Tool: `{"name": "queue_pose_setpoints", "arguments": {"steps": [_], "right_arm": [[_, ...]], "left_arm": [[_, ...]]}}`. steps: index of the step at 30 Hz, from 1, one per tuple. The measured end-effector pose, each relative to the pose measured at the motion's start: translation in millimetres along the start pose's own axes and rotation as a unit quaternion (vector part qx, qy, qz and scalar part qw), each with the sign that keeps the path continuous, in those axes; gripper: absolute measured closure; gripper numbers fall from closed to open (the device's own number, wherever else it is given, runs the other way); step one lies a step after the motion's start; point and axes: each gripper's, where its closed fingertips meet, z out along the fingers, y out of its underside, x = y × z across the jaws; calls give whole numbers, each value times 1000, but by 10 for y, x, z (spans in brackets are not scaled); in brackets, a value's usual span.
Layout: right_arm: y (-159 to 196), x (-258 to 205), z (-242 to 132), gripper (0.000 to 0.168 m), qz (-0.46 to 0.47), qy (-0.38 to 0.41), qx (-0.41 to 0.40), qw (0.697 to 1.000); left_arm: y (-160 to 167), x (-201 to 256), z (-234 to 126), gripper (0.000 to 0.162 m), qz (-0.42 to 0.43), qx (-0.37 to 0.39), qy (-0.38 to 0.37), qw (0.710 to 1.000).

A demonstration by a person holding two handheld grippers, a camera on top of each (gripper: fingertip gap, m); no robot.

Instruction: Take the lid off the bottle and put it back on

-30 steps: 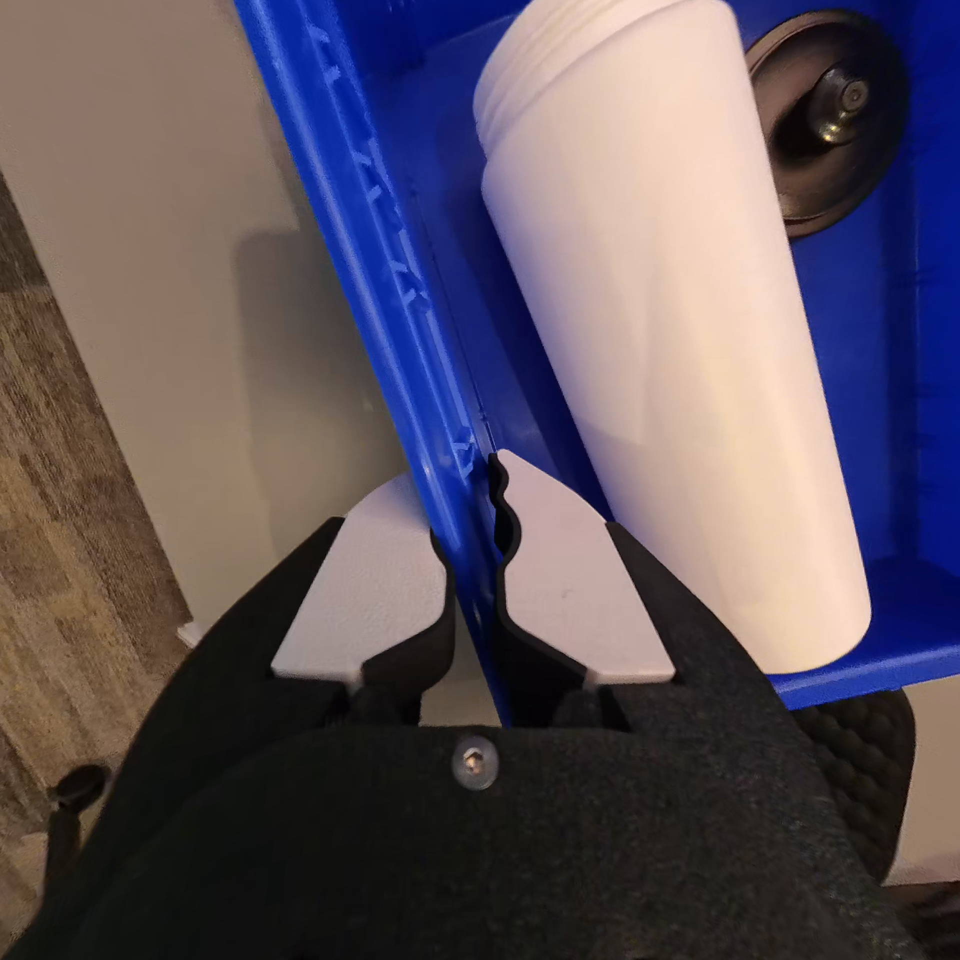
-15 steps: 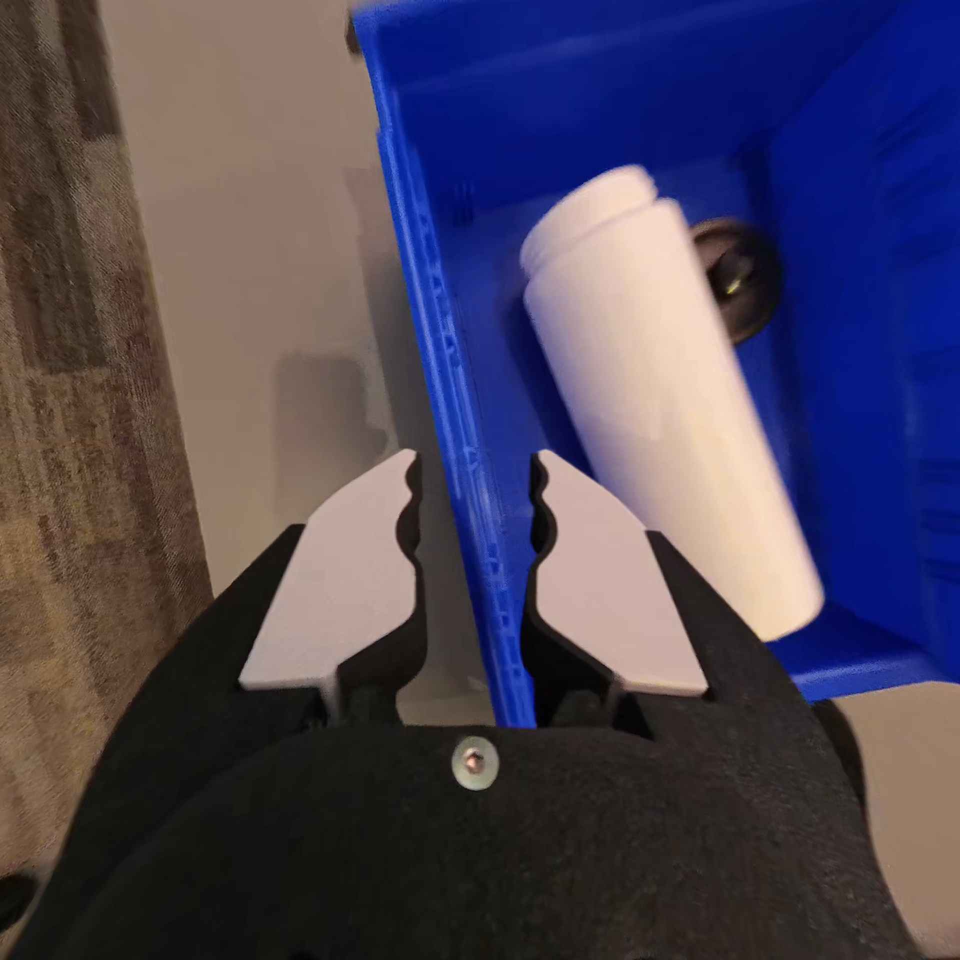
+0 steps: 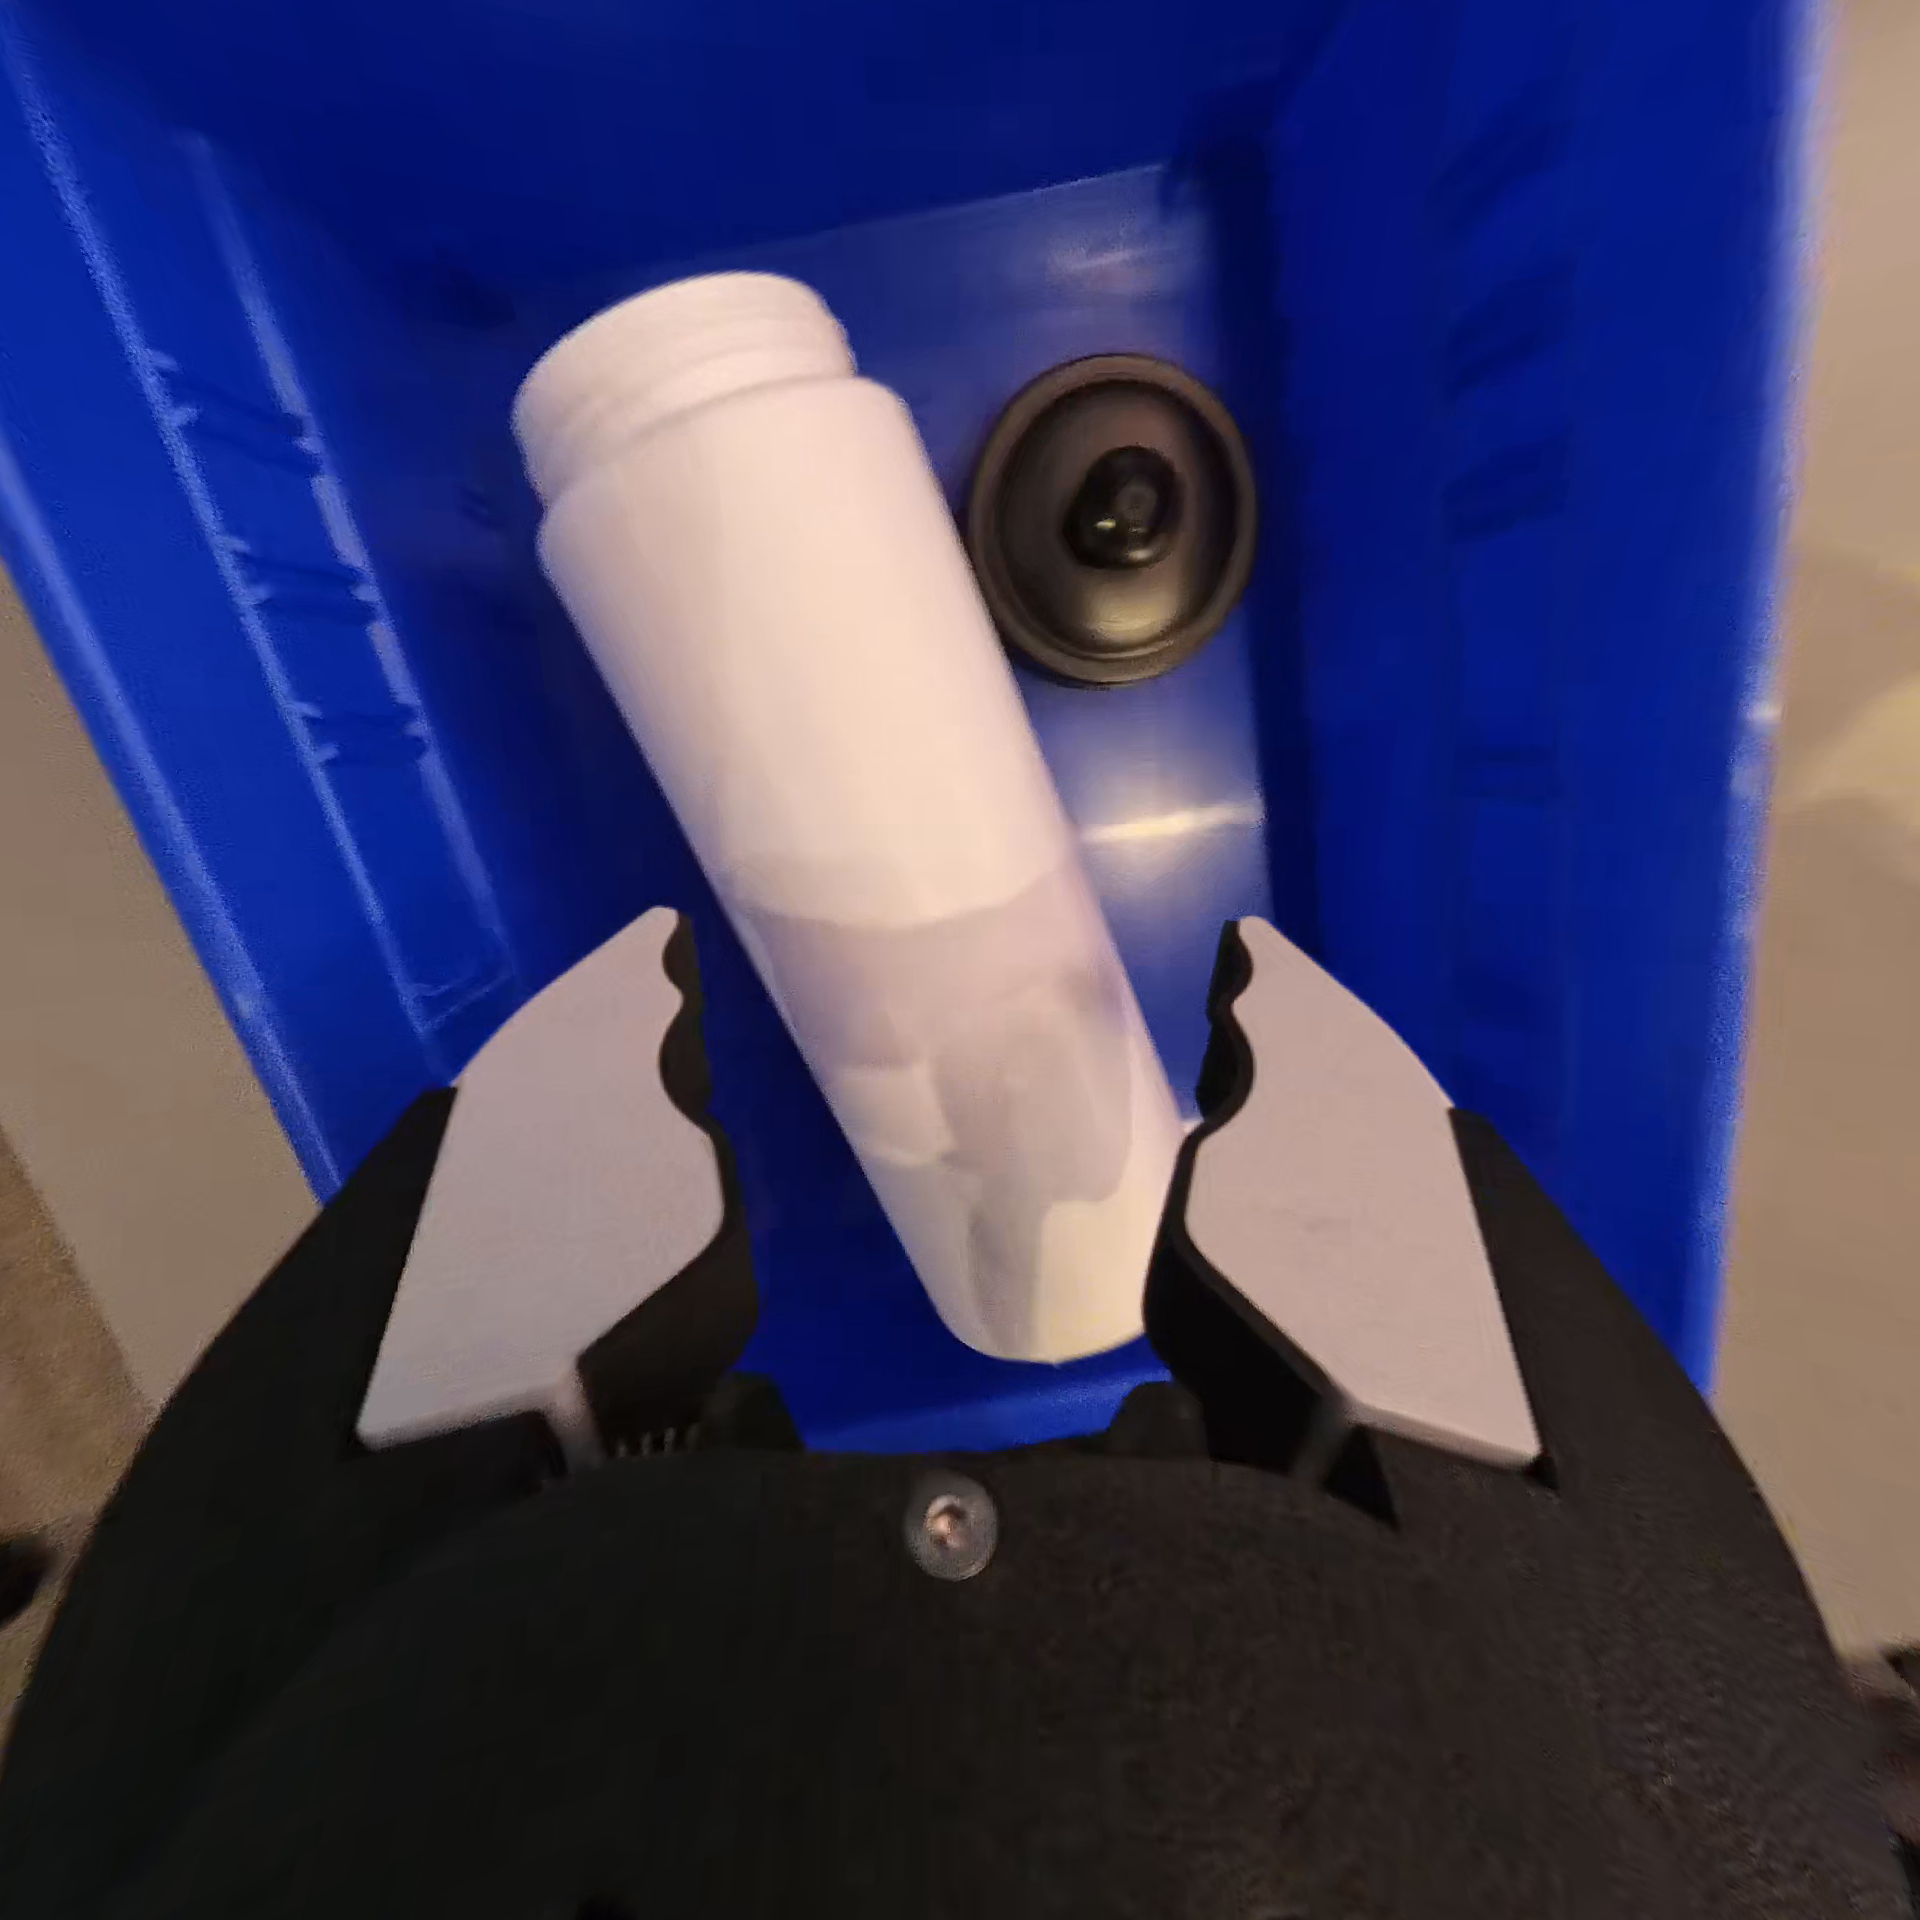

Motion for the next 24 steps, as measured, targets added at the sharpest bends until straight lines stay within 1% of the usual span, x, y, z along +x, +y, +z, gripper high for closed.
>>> {"name": "queue_pose_setpoints", "arguments": {"steps": [4,5,8,10,13,20,24], "right_arm": [[54,-40,87,121,-8,-2,-19,1000],[74,-54,113,121,-11,-2,-26,1000],[126,-84,183,121,-26,4,-46,999],[152,-109,221,121,-35,6,-56,998],[177,-152,269,121,-45,5,-65,997],[213,-210,342,121,-59,2,-77,995],[234,-218,368,121,-62,1,-83,995]], "left_arm": [[-55,-206,109,72,-20,-4,-74,997],[-58,-207,134,71,-24,-6,-72,997],[-4,-106,250,73,-37,-30,-31,998],[93,-61,340,73,-43,-66,-15,997],[218,-47,416,71,-40,-110,-9,993],[267,-127,374,72,-5,-122,-26,992],[141,-129,222,73,7,-76,-22,997]]}}
